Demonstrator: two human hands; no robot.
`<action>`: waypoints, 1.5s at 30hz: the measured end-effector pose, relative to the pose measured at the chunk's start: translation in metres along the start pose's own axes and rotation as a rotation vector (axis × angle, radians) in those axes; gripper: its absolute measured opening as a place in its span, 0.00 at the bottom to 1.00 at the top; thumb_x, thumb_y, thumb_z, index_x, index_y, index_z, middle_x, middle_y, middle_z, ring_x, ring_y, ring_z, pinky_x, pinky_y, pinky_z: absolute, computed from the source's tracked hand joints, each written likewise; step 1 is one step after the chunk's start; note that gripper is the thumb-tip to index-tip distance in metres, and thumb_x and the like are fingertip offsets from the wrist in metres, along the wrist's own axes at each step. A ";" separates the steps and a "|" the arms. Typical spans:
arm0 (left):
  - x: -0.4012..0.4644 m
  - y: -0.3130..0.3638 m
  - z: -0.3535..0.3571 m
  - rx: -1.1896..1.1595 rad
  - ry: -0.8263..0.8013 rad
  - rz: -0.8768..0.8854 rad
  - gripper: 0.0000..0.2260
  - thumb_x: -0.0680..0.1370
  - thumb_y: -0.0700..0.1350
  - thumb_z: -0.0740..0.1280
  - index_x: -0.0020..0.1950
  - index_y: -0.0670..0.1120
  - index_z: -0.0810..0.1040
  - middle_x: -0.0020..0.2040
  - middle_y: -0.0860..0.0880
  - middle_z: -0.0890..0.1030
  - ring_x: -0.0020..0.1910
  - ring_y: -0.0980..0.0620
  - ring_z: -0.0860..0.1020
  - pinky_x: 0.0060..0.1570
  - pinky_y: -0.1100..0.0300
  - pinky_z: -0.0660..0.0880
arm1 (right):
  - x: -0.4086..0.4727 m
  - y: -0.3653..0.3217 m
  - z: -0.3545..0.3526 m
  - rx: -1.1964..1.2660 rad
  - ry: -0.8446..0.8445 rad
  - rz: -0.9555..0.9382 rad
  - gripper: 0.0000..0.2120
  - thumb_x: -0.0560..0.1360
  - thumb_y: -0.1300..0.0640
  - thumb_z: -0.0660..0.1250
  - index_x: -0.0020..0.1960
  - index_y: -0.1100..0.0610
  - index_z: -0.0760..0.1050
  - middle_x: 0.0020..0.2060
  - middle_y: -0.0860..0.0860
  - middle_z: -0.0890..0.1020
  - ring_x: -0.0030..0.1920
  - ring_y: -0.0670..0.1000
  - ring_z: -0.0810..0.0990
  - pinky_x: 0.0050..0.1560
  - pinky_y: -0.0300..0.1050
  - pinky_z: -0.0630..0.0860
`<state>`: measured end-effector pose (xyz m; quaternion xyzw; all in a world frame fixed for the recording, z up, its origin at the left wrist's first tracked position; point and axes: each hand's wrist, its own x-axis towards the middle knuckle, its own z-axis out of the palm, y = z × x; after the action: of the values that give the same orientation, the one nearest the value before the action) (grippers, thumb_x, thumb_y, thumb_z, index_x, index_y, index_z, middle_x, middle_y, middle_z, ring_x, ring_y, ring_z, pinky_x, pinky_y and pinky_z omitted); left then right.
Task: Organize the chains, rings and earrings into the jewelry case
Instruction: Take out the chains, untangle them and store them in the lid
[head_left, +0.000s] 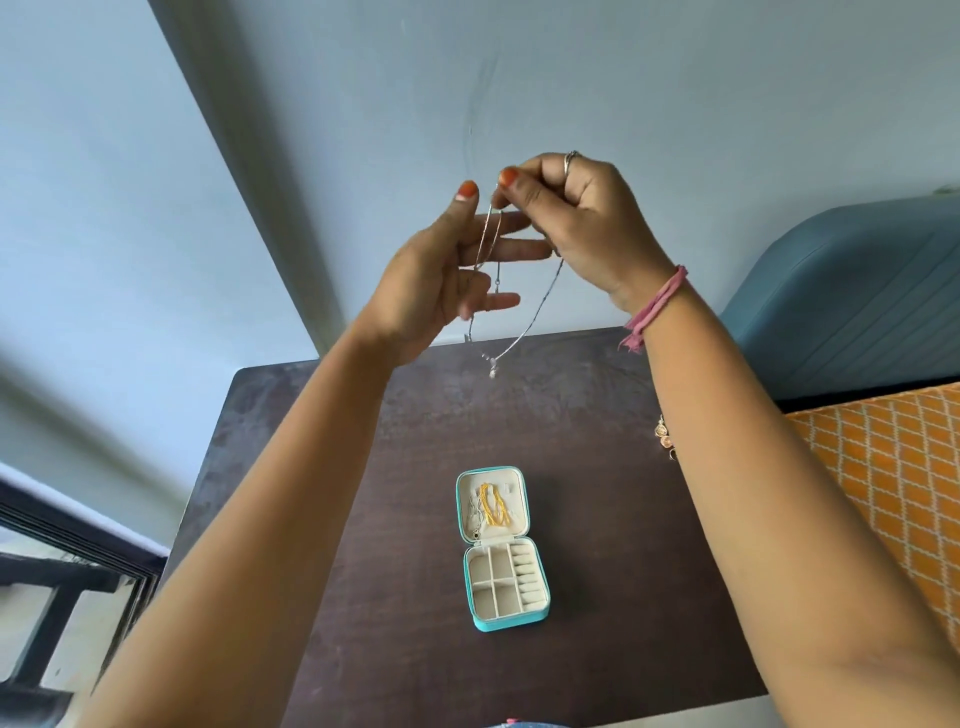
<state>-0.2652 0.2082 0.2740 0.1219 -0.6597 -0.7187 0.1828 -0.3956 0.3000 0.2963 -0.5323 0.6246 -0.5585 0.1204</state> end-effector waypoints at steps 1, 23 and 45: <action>-0.002 0.000 0.000 -0.034 -0.012 -0.022 0.26 0.83 0.58 0.47 0.61 0.42 0.77 0.50 0.44 0.85 0.18 0.57 0.62 0.52 0.48 0.78 | 0.002 0.001 0.001 -0.012 0.019 0.016 0.11 0.80 0.58 0.61 0.46 0.63 0.78 0.22 0.35 0.75 0.26 0.36 0.74 0.31 0.26 0.66; 0.003 -0.002 -0.021 -0.540 0.111 0.210 0.10 0.84 0.51 0.52 0.56 0.45 0.65 0.63 0.46 0.80 0.60 0.50 0.79 0.66 0.47 0.70 | -0.054 0.045 0.038 -0.082 -0.407 0.022 0.08 0.80 0.56 0.62 0.48 0.59 0.77 0.33 0.50 0.81 0.37 0.48 0.81 0.47 0.46 0.78; -0.002 -0.012 -0.011 -0.220 -0.304 -0.343 0.40 0.78 0.68 0.42 0.47 0.40 0.84 0.27 0.47 0.79 0.11 0.61 0.59 0.14 0.72 0.53 | -0.037 0.032 0.009 0.366 -0.072 0.354 0.07 0.76 0.53 0.69 0.44 0.57 0.77 0.31 0.50 0.79 0.34 0.50 0.80 0.39 0.46 0.80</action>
<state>-0.2602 0.1999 0.2610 0.1018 -0.5672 -0.8167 -0.0310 -0.3903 0.3186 0.2502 -0.4035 0.5921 -0.6132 0.3327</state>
